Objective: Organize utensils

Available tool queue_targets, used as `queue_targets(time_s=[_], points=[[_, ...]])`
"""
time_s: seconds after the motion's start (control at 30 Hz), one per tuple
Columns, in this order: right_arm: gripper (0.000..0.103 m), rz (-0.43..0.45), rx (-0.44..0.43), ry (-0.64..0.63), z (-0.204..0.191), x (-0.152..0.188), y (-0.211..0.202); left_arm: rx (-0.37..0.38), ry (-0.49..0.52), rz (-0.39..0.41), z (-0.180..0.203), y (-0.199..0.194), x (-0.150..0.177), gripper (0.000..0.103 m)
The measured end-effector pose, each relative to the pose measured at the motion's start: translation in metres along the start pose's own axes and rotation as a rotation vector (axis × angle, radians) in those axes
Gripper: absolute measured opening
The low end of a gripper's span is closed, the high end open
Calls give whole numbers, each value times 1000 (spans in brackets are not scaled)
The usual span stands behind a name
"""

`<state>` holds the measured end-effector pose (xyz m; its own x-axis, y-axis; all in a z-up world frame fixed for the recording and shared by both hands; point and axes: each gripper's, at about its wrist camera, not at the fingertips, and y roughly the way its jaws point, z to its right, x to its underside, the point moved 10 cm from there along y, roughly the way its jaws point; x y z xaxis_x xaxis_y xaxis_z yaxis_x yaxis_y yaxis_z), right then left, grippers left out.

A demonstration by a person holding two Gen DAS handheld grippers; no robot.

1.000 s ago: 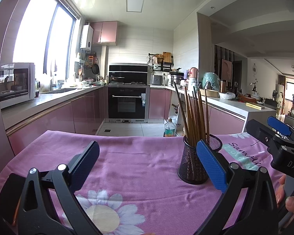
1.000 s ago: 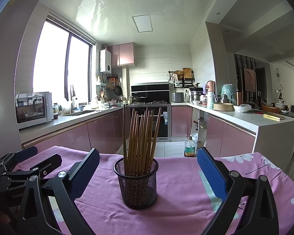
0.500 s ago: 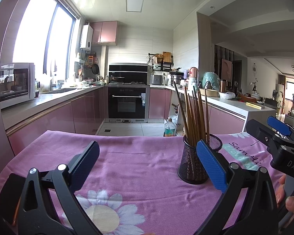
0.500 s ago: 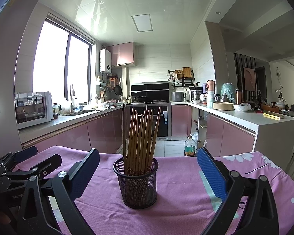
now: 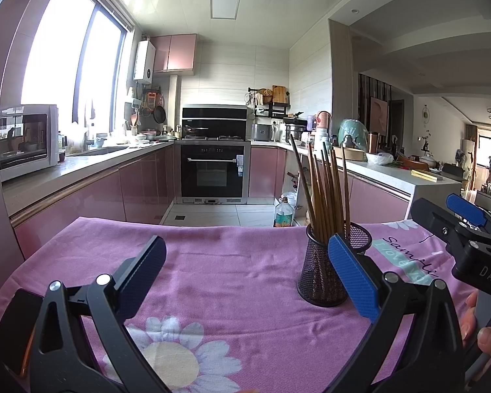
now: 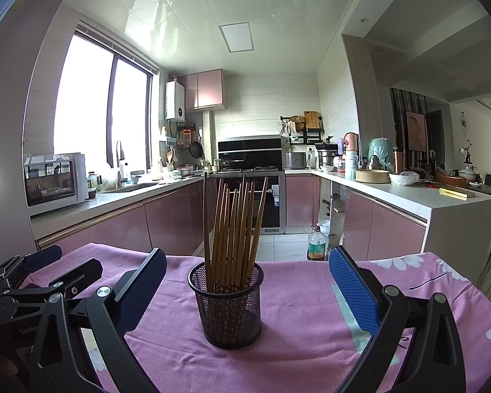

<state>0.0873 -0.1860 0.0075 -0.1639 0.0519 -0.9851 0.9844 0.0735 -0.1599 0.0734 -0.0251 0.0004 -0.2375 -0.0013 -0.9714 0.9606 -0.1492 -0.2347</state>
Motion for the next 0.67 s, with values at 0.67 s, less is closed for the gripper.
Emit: queue_targets(time_s=[0.67], points=[[96, -114, 24, 0, 26, 20, 15, -51, -10, -108, -22, 21, 18, 97]])
